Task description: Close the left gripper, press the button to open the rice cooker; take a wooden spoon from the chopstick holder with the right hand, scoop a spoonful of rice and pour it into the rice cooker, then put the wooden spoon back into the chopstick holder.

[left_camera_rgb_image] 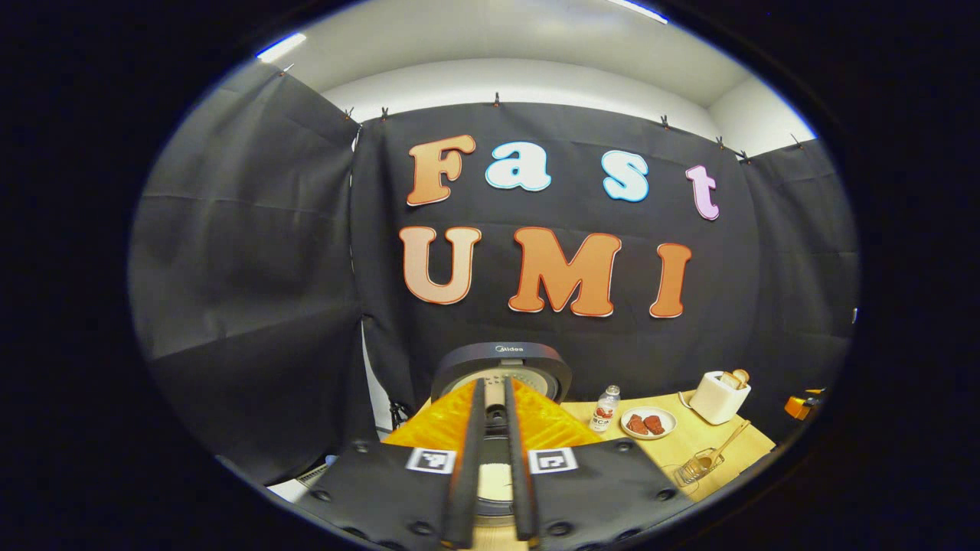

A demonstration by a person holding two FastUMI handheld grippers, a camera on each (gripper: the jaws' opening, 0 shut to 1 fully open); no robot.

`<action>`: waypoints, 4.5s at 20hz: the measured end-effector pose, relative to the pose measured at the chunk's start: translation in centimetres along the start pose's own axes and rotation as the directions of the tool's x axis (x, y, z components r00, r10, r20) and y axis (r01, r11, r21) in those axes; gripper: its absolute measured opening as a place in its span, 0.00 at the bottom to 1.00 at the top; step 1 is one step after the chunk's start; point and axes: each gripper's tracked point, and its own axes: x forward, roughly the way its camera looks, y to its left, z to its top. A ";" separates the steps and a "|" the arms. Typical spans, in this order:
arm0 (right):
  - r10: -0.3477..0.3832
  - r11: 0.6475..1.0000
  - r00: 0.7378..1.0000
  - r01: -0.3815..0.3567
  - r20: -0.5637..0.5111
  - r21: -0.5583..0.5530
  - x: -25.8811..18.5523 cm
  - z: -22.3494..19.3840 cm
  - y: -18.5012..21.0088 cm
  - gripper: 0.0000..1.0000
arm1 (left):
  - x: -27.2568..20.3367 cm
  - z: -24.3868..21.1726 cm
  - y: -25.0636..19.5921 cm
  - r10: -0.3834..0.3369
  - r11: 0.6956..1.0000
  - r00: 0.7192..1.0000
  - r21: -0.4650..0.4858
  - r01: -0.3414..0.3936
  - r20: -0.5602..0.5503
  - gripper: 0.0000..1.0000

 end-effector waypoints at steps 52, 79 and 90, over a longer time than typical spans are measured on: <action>0.309 0.950 0.948 -0.303 -0.078 0.078 4.3 -2.0 19.7 0.13 | -3.0 1.9 8.2 0.084 0.996 0.996 0.001 -0.084 0.030 0.98; 0.284 0.907 0.927 -0.177 -0.246 0.382 0.5 -15.8 25.4 0.14 | -4.6 -2.9 11.0 0.072 0.996 0.994 -0.052 -0.076 -0.086 0.98; 0.346 0.730 0.902 -0.084 -0.260 0.678 2.1 -16.9 24.0 0.13 | -4.5 -3.5 9.4 0.054 0.997 0.993 -0.051 -0.059 -0.103 0.99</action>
